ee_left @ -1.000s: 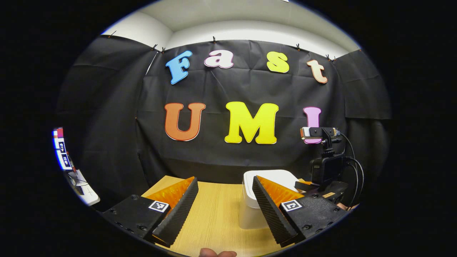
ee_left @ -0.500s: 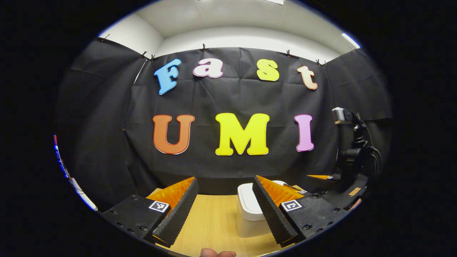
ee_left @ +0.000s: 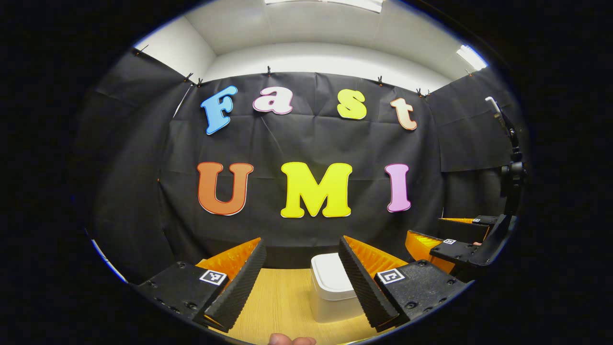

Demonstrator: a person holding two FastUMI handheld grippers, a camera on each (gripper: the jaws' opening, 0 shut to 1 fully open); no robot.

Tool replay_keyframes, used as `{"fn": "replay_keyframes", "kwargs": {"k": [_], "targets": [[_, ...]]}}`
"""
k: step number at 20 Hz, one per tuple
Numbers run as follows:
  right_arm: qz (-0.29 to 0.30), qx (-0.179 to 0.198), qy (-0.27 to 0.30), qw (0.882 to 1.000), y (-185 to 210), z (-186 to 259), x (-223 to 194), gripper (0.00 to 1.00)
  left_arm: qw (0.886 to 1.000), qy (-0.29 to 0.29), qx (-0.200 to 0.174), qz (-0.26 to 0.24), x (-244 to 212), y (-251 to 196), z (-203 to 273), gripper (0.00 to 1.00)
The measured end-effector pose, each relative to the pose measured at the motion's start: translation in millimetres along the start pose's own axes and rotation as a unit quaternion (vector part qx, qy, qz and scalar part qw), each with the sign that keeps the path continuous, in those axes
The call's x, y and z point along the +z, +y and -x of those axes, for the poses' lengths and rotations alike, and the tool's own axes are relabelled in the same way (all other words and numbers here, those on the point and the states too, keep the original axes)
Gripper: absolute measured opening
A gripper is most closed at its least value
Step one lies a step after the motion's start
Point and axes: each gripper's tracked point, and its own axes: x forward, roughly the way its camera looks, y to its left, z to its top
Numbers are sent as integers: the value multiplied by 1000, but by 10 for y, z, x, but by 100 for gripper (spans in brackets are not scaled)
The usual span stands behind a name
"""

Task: Press the lid of the desktop garbage bin to open it, pick up the crumpled paper on the desktop and throw it into the bin, then pick up the pop can on the desktop and drop it into the bin, and finally close the garbage bin lid.

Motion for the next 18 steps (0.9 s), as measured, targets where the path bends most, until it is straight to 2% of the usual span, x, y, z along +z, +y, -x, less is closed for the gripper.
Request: {"fn": "replay_keyframes", "kwargs": {"k": [5,10,18], "targets": [[7,3,-30,1000,62,284,30,94,1000,-1,-16,-10,-16,-147,56,98],[-6,-10,-40,999,-69,275,-19,96,1000,-10,-15,-25,47,-181,29,98],[8,-8,-41,999,-104,249,-78,94,1000,0,-16,-15,-58,-262,17,98]]}}
